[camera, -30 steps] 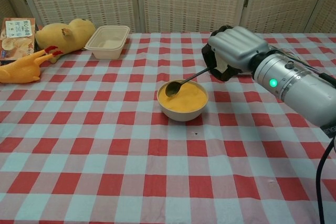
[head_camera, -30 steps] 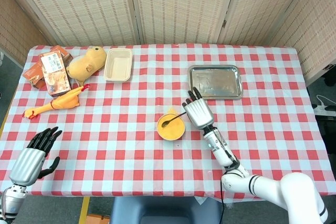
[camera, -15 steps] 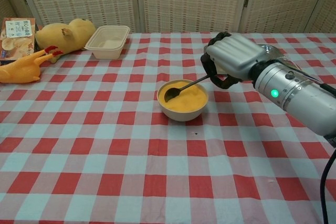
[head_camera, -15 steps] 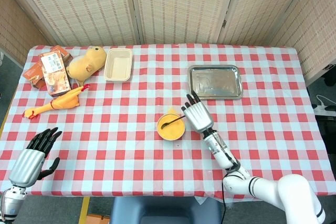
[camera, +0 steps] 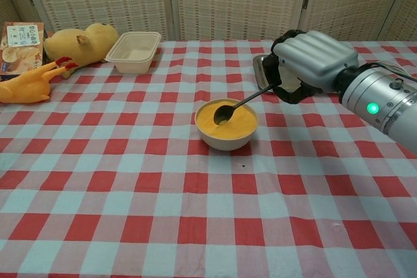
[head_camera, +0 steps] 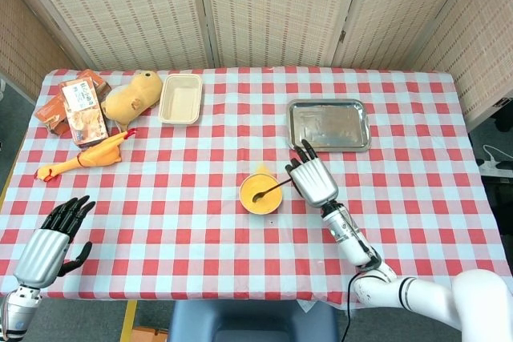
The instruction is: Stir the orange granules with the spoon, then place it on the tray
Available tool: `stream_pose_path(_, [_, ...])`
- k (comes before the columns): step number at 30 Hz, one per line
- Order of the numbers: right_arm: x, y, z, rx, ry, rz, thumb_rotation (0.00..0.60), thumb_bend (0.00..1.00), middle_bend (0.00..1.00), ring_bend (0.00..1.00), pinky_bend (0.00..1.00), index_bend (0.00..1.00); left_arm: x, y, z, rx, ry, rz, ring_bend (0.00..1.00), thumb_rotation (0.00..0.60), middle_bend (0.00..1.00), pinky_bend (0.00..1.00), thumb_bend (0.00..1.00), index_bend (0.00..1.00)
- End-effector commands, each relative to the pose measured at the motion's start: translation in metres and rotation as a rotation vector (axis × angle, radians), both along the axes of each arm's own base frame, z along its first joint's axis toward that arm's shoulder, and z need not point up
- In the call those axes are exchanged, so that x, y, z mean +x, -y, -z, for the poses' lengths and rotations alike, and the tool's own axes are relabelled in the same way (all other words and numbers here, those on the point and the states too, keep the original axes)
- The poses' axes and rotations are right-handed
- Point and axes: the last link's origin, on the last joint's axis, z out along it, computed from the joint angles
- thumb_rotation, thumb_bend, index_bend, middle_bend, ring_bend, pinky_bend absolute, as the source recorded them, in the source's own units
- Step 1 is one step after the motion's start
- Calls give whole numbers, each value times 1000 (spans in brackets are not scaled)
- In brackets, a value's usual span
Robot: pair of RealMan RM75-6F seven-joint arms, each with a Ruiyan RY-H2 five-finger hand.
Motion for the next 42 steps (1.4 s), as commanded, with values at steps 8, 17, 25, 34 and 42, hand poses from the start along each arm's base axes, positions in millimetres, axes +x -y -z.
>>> stream_pose_path(8, [-12, -13, -4, 17, -12, -11, 600, 396, 484, 149, 107, 1000, 0, -1, 1, -1, -2, -5, 0, 600, 0, 125, 455, 0])
stream_pose_path(17, [-3, -9, 12, -10, -39, 17, 600, 396, 484, 150, 123, 1000, -1, -3, 1, -4, -1, -9, 0, 600, 0, 124, 455, 0])
stream_pose_path(25, [7, -1, 24, -54, -64, 59, 600, 396, 484, 150, 123, 1000, -3, -5, -1, -8, 3, -19, 0, 600, 0, 124, 454, 0])
stream_pose_path(34, [11, 7, 28, -80, -39, 83, 600, 396, 488, 150, 123, 1000, -4, -7, -2, -5, 7, -28, 0, 600, 0, 125, 454, 0])
stream_pose_path(42, [7, -6, 17, -36, 46, 73, 600, 395, 489, 150, 123, 1000, -4, -6, -1, -2, 1, -22, 0, 600, 0, 125, 454, 0])
